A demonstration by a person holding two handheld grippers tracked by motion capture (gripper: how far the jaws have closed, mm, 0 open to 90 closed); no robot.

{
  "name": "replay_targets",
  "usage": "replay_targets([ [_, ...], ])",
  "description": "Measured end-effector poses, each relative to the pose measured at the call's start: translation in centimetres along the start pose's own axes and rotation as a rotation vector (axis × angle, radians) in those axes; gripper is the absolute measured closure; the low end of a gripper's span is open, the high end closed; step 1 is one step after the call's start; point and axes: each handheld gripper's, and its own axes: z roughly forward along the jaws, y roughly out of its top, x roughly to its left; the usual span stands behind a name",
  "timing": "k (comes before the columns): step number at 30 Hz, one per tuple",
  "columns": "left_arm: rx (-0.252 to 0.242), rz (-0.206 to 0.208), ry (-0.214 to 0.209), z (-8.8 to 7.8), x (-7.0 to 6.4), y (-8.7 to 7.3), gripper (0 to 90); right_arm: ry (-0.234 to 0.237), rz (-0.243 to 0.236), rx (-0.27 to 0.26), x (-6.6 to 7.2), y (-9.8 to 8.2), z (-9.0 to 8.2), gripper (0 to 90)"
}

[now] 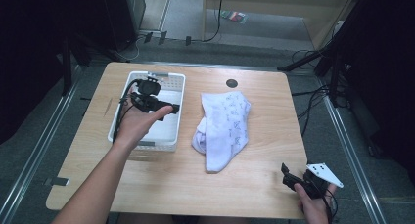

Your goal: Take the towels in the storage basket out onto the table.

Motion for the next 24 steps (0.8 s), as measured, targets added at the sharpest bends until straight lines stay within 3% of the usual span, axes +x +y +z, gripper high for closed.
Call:
replay_targets([
  [2,-0.010,-0.012,0.013,-0.8,1.1,-0.7,0.0,-0.002,0.004,0.002,0.0,0.0,0.0,7.9],
  [11,-0.026,-0.032,0.040,-2.0,3.9,-3.0,0.0,-0.004,0.002,0.001,0.0,0.0,0.0,7.9],
  [14,-0.037,-0.050,0.051,-2.5,5.4,-4.5,0.0,-0.005,0.002,0.002,0.0,0.0,0.0,7.9],
  [21,-0.058,-0.064,0.072,-3.4,7.1,-6.7,0.0,-0.008,0.002,0.003,0.0,0.0,0.0,7.9],
  [24,-0.085,-0.082,0.061,-4.2,8.0,-8.2,0.0,-0.010,0.003,0.003,0.0,0.0,0.0,8.0],
])
